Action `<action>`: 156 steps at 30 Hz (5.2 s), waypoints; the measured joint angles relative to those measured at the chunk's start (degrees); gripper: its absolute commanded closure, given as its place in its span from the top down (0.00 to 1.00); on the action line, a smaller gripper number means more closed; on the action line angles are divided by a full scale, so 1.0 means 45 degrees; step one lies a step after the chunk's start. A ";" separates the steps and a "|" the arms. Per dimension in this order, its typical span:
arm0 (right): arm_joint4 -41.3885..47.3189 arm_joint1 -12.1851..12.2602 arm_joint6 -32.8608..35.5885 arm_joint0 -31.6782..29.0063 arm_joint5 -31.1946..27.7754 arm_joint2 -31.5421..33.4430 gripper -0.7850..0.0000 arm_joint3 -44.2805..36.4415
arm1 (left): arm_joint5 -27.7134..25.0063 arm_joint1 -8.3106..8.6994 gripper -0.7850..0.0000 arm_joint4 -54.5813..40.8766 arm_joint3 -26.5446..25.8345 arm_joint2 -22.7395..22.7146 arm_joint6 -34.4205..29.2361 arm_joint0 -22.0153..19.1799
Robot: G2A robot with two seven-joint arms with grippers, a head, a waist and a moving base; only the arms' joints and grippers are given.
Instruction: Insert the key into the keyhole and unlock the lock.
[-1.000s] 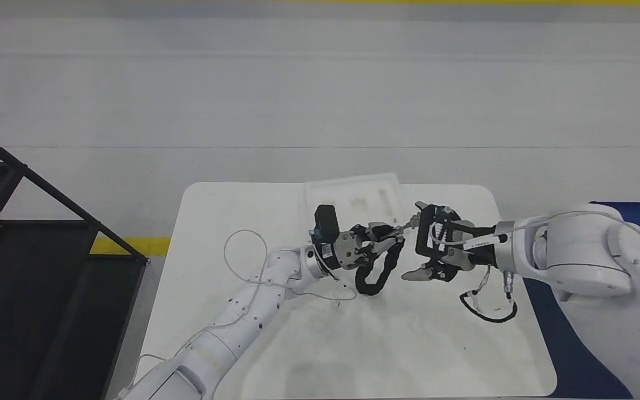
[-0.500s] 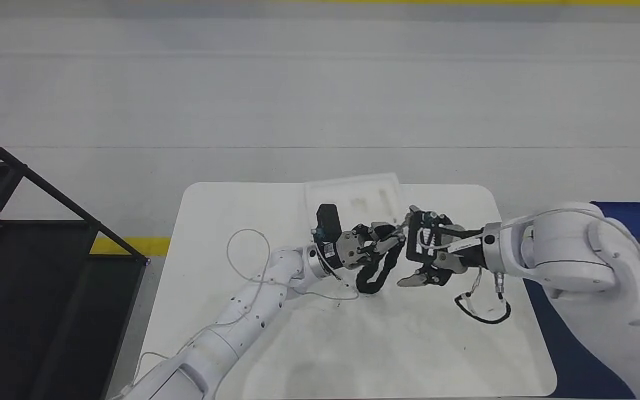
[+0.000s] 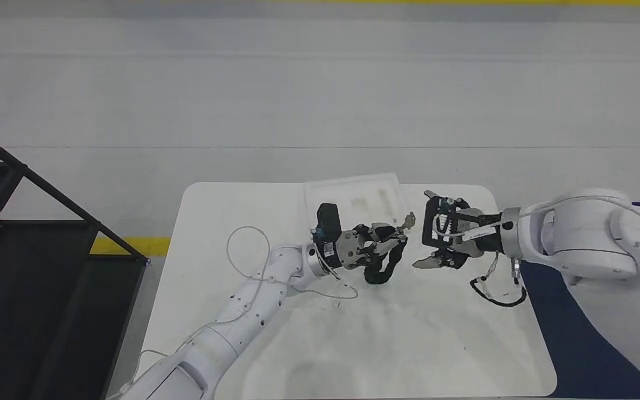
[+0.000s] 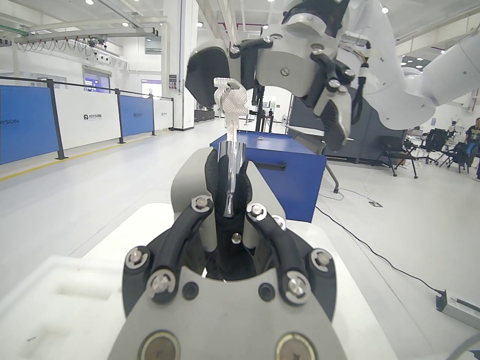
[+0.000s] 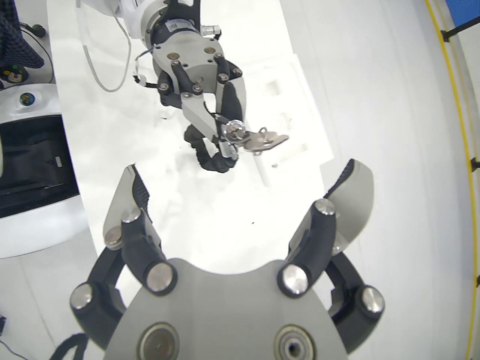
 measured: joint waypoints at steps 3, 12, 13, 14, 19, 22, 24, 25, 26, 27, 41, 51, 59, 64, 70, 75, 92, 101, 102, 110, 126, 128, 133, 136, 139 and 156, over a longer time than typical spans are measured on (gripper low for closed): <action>-0.1344 0.0133 -0.1277 0.0170 -0.1277 -0.0133 1.00 0.0182 | -0.0320 0.0117 0.00 0.0280 -0.0231 -0.0147 -0.0127 -0.0003; -0.4355 0.0414 -0.3779 0.0611 -0.2243 -0.0608 0.49 0.0305 | -0.1114 0.0414 0.00 0.0564 -0.0857 -0.0550 -0.0548 0.0178; -0.4595 0.0457 -0.4005 0.0684 -0.2243 -0.0715 0.48 0.0270 | -0.1165 0.0431 0.00 0.0564 -0.0893 -0.0565 -0.0600 0.0200; -0.4915 0.0516 -0.4319 0.0792 -0.2243 -0.0863 0.47 0.0233 | -0.1218 0.0451 0.00 0.0557 -0.0942 -0.0578 -0.0662 0.0230; -0.6243 0.0748 -0.5560 0.1254 -0.2244 -0.1482 0.46 0.0168 | -0.1404 0.0493 0.00 0.0470 -0.1062 -0.0551 -0.0835 0.0302; -0.6749 0.0885 -0.6304 0.1529 -0.2244 -0.1888 0.47 0.0201 | -0.1444 0.0507 0.00 0.0415 -0.1077 -0.0533 -0.0912 0.0307; -0.6994 0.0983 -0.6724 0.1737 -0.2244 -0.2187 0.46 0.0172 | -0.1453 0.0519 0.00 0.0374 -0.1068 -0.0537 -0.0942 0.0308; -0.7064 0.1026 -0.6884 0.1833 -0.2244 -0.2316 0.46 0.0150 | -0.1462 0.0526 0.00 0.0358 -0.1060 -0.0544 -0.0950 0.0310; -0.7122 0.1086 -0.7085 0.1964 -0.2244 -0.2480 0.47 0.0129 | -0.1476 0.0537 0.00 0.0337 -0.1050 -0.0555 -0.0960 0.0315; -0.7150 0.1133 -0.7221 0.2063 -0.2244 -0.2602 0.47 0.0117 | -0.1487 0.0545 0.00 0.0326 -0.1046 -0.0563 -0.0967 0.0319; -0.6830 0.1713 -0.8247 0.3612 -0.2244 -0.4439 0.38 -0.0016 | -0.1538 0.0619 0.00 0.0249 -0.1055 -0.0538 -0.0987 0.0320; -0.6794 0.1831 -0.8680 0.4289 -0.2244 -0.5144 0.00 0.0302 | -0.1564 0.0629 0.00 0.0188 -0.1053 -0.0422 -0.1007 0.0279; -0.5640 0.1952 -0.8478 0.4411 -0.2244 -0.5521 0.00 0.0761 | -0.1528 0.0627 0.00 0.0153 -0.1030 -0.0328 -0.0960 0.0234; -0.4227 0.1940 -0.7806 0.4456 -0.2240 -0.5752 0.00 0.1341 | -0.1502 0.0628 0.00 0.0184 -0.1018 -0.0278 -0.0931 0.0189; -0.1378 0.1894 -0.6134 0.4439 -0.1190 -0.5880 0.00 0.1841 | -0.1483 0.0643 0.00 0.0236 -0.1016 -0.0241 -0.0864 0.0156; 0.1331 0.1924 -0.4223 0.4449 -0.0268 -0.6011 0.00 0.1898 | -0.1510 0.0662 0.00 0.0309 -0.1019 -0.0210 -0.0825 0.0135; 0.4888 0.2031 -0.1120 0.4631 0.1066 -0.5457 1.00 0.1775 | -0.1623 0.0843 0.00 0.1153 -0.1036 -0.0102 -0.1325 0.0229; 0.4820 0.2497 -0.1520 0.3593 0.1404 -0.4335 1.00 0.1528 | -0.1943 0.1351 0.00 0.2617 -0.1244 -0.0505 -0.3758 0.0652; 0.4797 0.2534 -0.1570 0.3477 0.1422 -0.4245 1.00 0.1472 | -0.1927 0.1406 0.00 0.2791 -0.1216 -0.0573 -0.4091 0.0664; 0.4494 0.2729 -0.2277 0.2463 0.1581 -0.3695 1.00 0.1146 | -0.1377 0.1619 1.00 0.2638 -0.1574 -0.1047 -0.5833 0.0897; 0.2982 0.2276 -0.4619 0.1557 0.1392 -0.3903 1.00 0.1427 | -0.1574 0.2173 1.00 0.1801 -0.1622 -0.3063 -0.4707 -0.0181; 0.2421 0.2060 -0.5264 0.1672 0.1483 -0.4105 1.00 0.1821 | -0.1945 0.2318 1.00 0.1700 -0.1604 -0.3485 -0.4707 -0.0603; 0.1487 0.1486 -0.6504 0.2123 0.1527 -0.4714 1.00 0.2774 | -0.1950 0.2693 1.00 0.1498 -0.1202 -0.3542 -0.4945 -0.1729; 0.1203 0.1113 -0.6953 0.2549 0.1369 -0.5085 1.00 0.3423 | -0.1949 0.2977 1.00 0.1219 -0.0878 -0.2999 -0.4962 -0.2462; 0.0948 0.0760 -0.7361 0.3039 0.0873 -0.5376 1.00 0.4193 | -0.1949 0.3338 1.00 0.0723 -0.0706 -0.2081 -0.4831 -0.3211; -0.0005 -0.0687 -0.9215 0.5622 -0.2244 -0.6321 1.00 0.8688 | -0.1950 0.6229 1.00 -0.0702 -0.0401 0.2411 -0.2253 -0.5983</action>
